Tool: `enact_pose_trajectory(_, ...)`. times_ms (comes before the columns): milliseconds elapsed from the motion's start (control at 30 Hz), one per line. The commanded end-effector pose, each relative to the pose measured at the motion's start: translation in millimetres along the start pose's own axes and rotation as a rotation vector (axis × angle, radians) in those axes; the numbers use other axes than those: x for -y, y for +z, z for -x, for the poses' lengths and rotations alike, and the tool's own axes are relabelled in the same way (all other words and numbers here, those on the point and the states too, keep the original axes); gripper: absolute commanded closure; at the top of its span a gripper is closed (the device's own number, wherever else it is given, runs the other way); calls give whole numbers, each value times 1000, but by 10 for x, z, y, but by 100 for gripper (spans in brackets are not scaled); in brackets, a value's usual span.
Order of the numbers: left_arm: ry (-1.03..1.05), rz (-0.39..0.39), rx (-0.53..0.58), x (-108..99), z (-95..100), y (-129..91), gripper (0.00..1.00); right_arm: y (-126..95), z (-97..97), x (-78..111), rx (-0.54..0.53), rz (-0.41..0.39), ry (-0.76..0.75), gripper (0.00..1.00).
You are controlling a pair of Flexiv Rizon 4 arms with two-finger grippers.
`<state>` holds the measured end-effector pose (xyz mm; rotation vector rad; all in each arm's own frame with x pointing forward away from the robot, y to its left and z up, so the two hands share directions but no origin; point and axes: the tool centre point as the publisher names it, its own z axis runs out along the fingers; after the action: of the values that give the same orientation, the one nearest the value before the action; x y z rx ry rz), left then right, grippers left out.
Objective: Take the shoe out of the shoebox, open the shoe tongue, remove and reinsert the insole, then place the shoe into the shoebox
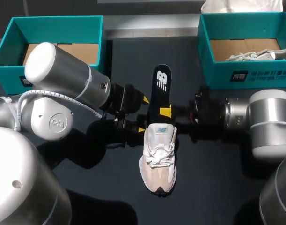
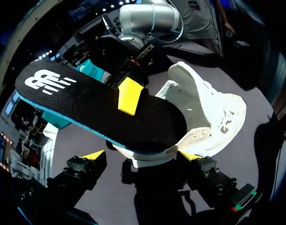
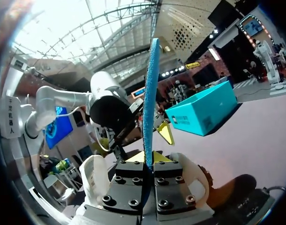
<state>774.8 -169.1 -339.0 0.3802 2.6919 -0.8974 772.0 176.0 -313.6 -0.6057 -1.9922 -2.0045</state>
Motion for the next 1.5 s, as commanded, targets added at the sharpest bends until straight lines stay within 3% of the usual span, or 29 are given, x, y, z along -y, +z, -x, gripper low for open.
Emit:
enact_pose_trajectory(33,1,0,2,-2,-12,5,0,-43,-25,100,-8,-16,9,100)
enact_pose_trajectory(333,1,0,2,-2,-12,5,0,-66,-104,277,-19,-68,29,100)
enact_pose_trajectory(567,1,0,2,-2,-12,5,0,-57,-64,196,-10,-51,13,99)
enact_pose_trajectory(700,1,0,2,-2,-12,5,0,-61,-49,100,-2,-33,-5,73)
enact_pose_trajectory(767,1,0,2,-2,-12,5,0,-66,-43,50,-1,-26,-11,69)
enact_pose_trajectory(1200,1,0,2,-2,-12,5,0,-35,-53,-178,-17,14,-44,75)
enact_pose_trajectory(1267,1,0,2,-2,-12,5,0,-28,-35,-147,-22,-8,-31,85)
enact_pose_trajectory(1300,1,0,2,-2,-12,5,0,-30,-24,-93,-23,-20,-26,100)
enact_pose_trajectory(1500,1,0,2,-2,-12,5,0,-72,13,97,-3,-61,-5,100)
